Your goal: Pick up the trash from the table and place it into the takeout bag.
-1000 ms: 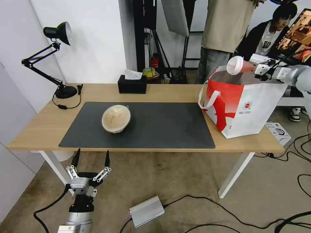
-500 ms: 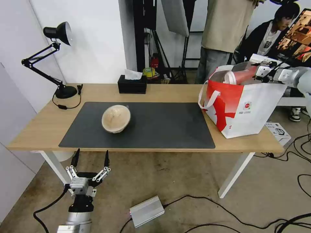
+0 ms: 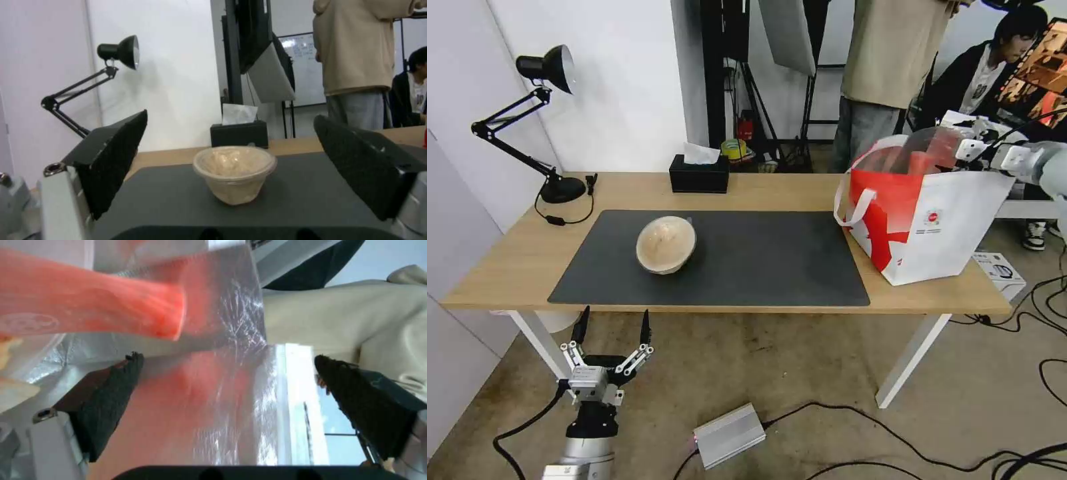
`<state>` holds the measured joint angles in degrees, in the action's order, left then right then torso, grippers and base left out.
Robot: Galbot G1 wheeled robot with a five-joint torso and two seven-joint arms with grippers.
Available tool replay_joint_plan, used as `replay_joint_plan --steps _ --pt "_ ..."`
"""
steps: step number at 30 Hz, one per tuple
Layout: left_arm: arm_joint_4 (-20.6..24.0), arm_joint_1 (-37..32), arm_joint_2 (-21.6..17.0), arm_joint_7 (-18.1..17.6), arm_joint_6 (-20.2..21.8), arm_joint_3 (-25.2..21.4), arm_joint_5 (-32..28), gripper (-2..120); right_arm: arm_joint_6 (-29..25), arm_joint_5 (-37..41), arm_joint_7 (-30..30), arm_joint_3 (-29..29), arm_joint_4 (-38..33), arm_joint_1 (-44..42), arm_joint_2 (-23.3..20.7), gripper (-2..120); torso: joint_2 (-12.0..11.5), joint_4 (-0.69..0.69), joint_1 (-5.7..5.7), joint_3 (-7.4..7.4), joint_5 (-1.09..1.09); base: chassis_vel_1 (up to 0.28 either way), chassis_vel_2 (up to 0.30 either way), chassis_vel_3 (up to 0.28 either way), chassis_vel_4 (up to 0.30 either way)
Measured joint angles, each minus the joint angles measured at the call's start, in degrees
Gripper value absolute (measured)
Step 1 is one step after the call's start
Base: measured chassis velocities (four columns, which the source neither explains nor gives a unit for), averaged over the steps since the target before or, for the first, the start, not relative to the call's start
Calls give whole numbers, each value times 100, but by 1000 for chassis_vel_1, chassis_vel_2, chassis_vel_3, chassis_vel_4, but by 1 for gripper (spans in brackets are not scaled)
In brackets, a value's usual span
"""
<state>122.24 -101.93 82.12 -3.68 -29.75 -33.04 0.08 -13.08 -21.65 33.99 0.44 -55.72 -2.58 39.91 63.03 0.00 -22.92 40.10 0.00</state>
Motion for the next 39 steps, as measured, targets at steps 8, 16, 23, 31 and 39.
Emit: replay_joint_plan --steps 8,16,23,31,39 --pt "-12 6 -14 2 0 6 0 100 2 48 -53 47 -24 -77 -36 99 0 0 0 0 0 0 0 0 0" --pt "34 -6 -28 5 0 3 -1 100 8 144 -56 61 -87 -136 -97 99 0 0 0 0 0 0 0 0 0" --pt "96 -38 -10 12 1 2 12 100 14 309 -89 65 -213 -170 -220 99 0 0 0 0 0 0 0 0 0" --pt "148 -67 -16 13 4 -28 19 100 302 1166 -272 -11 -769 -357 -464 99 0 0 0 0 0 0 0 0 0" --pt "188 -76 -47 14 19 -55 22 100 933 2650 -470 -83 -1641 -527 -827 98 0 1 0 0 -1 0 0 0 0"
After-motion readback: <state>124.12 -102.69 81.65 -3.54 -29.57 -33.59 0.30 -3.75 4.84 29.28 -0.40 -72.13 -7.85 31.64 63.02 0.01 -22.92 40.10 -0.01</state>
